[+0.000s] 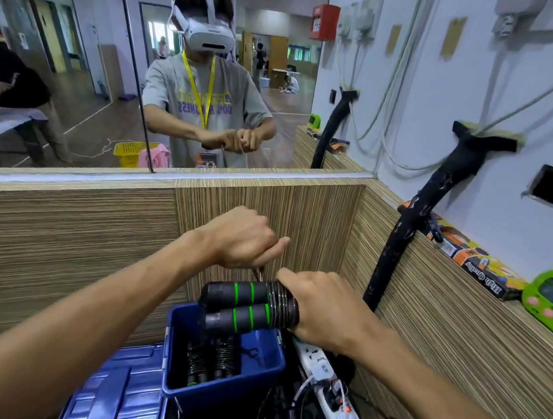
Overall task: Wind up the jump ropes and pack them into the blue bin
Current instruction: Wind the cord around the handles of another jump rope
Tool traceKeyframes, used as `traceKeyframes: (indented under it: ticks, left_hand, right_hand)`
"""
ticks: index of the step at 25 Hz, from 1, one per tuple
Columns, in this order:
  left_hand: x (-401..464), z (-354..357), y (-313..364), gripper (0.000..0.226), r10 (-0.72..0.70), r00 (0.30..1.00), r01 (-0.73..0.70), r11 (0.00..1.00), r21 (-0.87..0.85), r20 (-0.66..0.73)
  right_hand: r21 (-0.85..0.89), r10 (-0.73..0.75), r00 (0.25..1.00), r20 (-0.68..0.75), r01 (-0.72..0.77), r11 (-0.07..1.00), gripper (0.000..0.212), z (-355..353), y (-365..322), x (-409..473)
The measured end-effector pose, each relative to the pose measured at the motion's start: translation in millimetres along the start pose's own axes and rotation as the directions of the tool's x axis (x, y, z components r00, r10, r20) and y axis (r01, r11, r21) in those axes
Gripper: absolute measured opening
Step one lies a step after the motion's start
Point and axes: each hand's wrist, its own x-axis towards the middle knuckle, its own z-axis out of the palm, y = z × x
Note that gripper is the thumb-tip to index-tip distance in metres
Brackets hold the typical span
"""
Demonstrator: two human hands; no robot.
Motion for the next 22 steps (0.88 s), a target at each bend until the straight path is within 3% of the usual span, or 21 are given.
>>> traceKeyframes:
  ticks: [3, 6, 9, 12, 14, 17, 22]
  left_hand:
    - [14, -15, 16, 0.059, 0.051, 0.997, -0.045, 0.993, 0.105, -0.057]
    - [17, -10, 36, 0.057, 0.001, 0.996, 0.015, 0.984, 0.18, -0.091]
    - [17, -3, 55, 0.049, -0.19, 0.976, 0.21, 0.954, 0.212, -0.111]
    - [8, 7, 64, 0.041, -0.465, 0.879, 0.472, 0.881, 0.045, -0.108]
    - [1, 16, 68, 0.042, -0.525, 0.843, 0.524, 0.85, -0.044, -0.118]
    - [-19, 29, 80, 0.038, -0.538, 0.837, 0.499, 0.827, -0.26, -0.102]
    - [-35, 57, 73, 0.042, -0.536, 0.82, 0.275, 0.677, -0.682, -0.201]
  right_hand:
    - [-0.058, 0.069, 0.997, 0.02, -0.068, 0.996, 0.023, 4, 3, 2]
    - [-0.183, 0.203, 0.979, 0.022, -0.196, 0.963, 0.02, 11, 8, 17]
    - [-0.186, 0.349, 0.934, -0.073, -0.357, 0.916, 0.025, 16, 19, 32]
    - [-0.056, 0.424, 0.89, -0.165, -0.438, 0.897, 0.021, 19, 28, 43]
    - [-0.015, 0.503, 0.843, -0.188, -0.515, 0.857, 0.022, 15, 40, 47]
    - [0.008, 0.551, 0.806, -0.218, -0.563, 0.826, 0.026, 11, 56, 51]
    - [0.07, 0.531, 0.815, -0.232, -0.531, 0.845, 0.025, 12, 51, 54]
